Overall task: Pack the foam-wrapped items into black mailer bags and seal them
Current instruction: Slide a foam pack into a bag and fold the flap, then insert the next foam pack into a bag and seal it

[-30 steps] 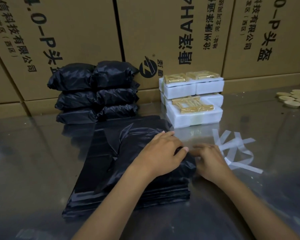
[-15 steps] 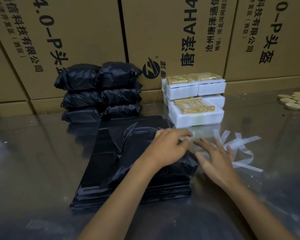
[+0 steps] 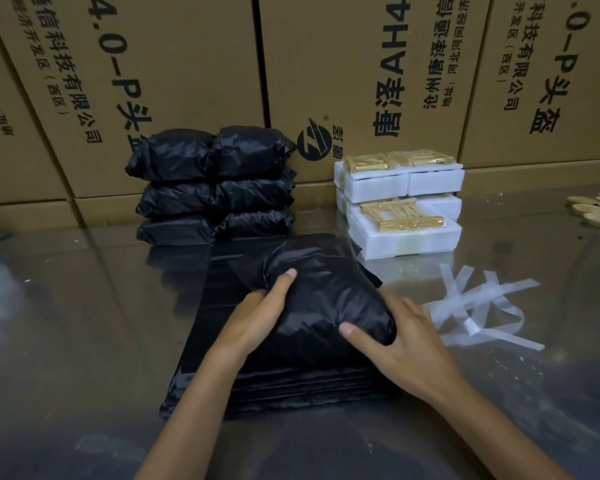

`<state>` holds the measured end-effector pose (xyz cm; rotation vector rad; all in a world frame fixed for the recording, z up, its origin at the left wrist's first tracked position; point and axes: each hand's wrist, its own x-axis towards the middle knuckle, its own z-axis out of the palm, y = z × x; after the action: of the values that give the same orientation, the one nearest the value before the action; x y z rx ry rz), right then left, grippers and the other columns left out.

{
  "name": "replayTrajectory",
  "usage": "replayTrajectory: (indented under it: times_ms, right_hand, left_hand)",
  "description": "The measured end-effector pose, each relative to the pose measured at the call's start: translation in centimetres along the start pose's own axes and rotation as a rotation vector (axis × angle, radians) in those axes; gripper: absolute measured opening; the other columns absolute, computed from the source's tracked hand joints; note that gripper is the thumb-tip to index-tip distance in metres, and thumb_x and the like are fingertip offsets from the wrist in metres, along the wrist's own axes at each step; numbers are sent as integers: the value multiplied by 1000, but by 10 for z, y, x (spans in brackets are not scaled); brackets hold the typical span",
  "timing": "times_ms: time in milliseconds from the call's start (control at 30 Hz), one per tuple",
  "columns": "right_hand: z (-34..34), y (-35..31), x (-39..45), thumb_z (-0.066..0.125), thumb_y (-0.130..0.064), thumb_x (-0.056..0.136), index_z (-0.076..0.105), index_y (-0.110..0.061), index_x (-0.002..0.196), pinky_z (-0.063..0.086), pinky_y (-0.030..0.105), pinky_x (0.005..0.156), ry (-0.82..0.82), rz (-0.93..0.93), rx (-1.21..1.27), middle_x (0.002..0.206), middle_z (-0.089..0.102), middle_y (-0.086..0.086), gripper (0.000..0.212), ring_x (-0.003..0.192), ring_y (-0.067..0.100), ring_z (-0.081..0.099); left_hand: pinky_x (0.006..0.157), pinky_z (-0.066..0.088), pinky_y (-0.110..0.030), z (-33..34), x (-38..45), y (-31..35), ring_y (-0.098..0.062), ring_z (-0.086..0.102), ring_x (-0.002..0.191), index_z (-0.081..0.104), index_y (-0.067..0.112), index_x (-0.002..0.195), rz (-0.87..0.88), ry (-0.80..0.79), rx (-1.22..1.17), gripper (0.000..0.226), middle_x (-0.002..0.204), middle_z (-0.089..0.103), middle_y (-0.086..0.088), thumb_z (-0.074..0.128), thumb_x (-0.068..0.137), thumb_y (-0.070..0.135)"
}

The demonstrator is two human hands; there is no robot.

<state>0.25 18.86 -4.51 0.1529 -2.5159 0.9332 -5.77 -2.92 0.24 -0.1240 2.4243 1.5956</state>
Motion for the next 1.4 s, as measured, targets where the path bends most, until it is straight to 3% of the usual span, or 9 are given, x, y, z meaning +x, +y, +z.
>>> replayTrajectory:
  times_ms: [167,367,533,667,767,833,967,1200,1400]
  right_hand:
    - [-14,5,43,76,-69,67,38,-42,145,46,44,106,-11,-6,117,136,56,-13,91,129,13,52]
    - [-19,16,144,81,-31,81,30,-38,152,42,22,97,-2,-14,170,134,58,-15,87,125,11,55]
    - [-4,28,226,74,-24,88,25,-35,156,44,36,109,-90,-31,116,146,53,-8,85,133,17,51]
    - [23,48,277,69,-43,88,28,-32,155,49,39,100,-109,36,-127,135,61,6,79,125,28,55]
    - [47,66,302,59,-60,89,58,-17,123,47,39,93,-194,141,-409,112,65,12,55,114,32,55]
    - [67,74,314,60,-61,88,60,-14,105,39,39,94,-130,151,-559,106,66,10,50,118,29,50]
    - [104,79,329,73,-42,79,40,-18,125,34,38,92,99,105,-748,120,56,8,61,119,27,45]
    - [127,76,331,69,-27,84,47,-18,121,31,38,96,66,78,-778,110,66,1,44,108,23,59]
    - [74,61,313,64,-38,85,54,-18,123,33,44,101,-98,151,-672,130,52,7,43,130,30,38]
  left_hand:
    - [79,49,-20,-1,33,31,-1,64,101,55,44,121,250,-60,-117,79,118,64,20,78,52,77]
    - [102,42,-21,-3,122,53,7,50,122,23,42,149,448,-251,-60,123,139,49,24,97,51,44]
    - [110,42,-37,8,209,54,-12,54,125,35,25,148,397,-192,-115,106,137,57,9,91,59,12]
    - [94,47,-26,2,263,68,-16,55,121,44,23,142,361,-28,-146,97,126,60,10,87,56,4]
    - [83,46,-21,-1,290,69,-18,55,117,44,22,141,372,165,-62,90,115,57,13,86,63,6]
    - [92,47,-33,9,300,65,-25,51,119,41,24,140,444,370,263,81,125,49,1,85,72,18]
    - [92,40,-40,33,314,62,-28,45,114,38,23,129,529,810,1073,73,125,43,-9,81,73,41]
    - [76,52,-33,62,330,69,-25,59,109,39,10,124,507,640,1069,48,126,51,-12,67,86,3]
    - [89,46,-40,52,304,78,-35,51,120,37,6,133,363,370,786,51,136,42,-17,64,90,14]
